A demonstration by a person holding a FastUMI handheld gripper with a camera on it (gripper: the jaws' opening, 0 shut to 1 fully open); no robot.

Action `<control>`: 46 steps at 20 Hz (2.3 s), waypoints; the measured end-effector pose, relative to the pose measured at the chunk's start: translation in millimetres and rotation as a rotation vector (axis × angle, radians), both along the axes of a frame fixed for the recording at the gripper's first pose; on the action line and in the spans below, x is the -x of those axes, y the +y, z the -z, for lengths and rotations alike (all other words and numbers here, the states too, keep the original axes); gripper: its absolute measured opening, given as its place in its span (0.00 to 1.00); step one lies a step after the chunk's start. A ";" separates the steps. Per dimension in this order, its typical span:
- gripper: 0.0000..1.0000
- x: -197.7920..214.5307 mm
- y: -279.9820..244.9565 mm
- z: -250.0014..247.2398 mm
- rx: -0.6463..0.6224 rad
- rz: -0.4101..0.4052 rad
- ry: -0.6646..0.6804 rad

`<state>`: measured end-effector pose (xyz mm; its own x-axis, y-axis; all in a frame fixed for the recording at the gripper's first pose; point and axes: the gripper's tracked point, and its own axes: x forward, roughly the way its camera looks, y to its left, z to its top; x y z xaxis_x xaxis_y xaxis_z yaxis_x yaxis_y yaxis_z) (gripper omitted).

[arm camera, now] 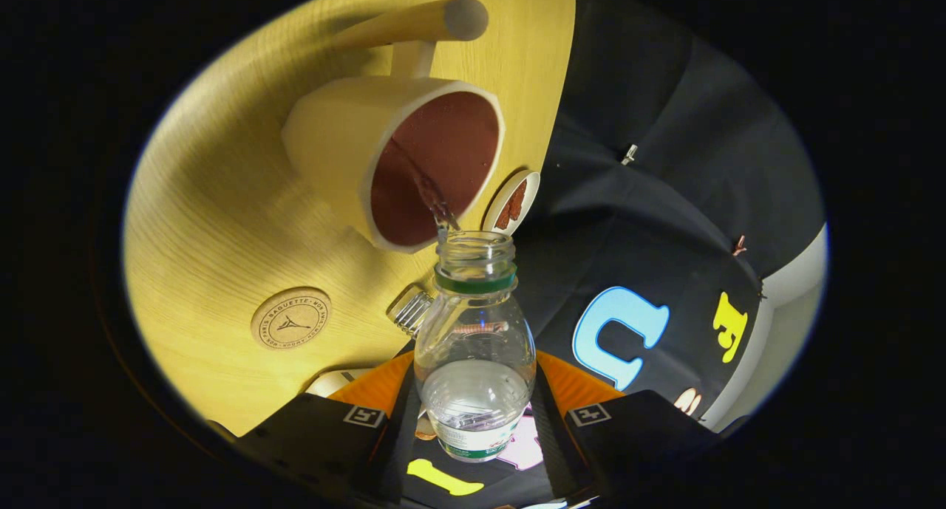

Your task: Take the bottle from table, then pour the juice into the cup, finally place the bottle on the coaster

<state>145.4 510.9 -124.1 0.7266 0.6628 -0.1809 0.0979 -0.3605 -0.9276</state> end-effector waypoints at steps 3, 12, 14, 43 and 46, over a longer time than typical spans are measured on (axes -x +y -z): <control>0.74 2.6 1.0 -0.1 0.020 -0.007 -0.016; 0.74 4.8 5.2 -6.6 0.090 -0.054 -0.066; 0.74 7.9 5.2 -6.7 0.102 -0.063 -0.080; 0.75 17.3 -20.4 -26.8 -0.108 0.135 0.140; 0.75 14.0 -37.1 -42.7 -0.234 0.224 0.238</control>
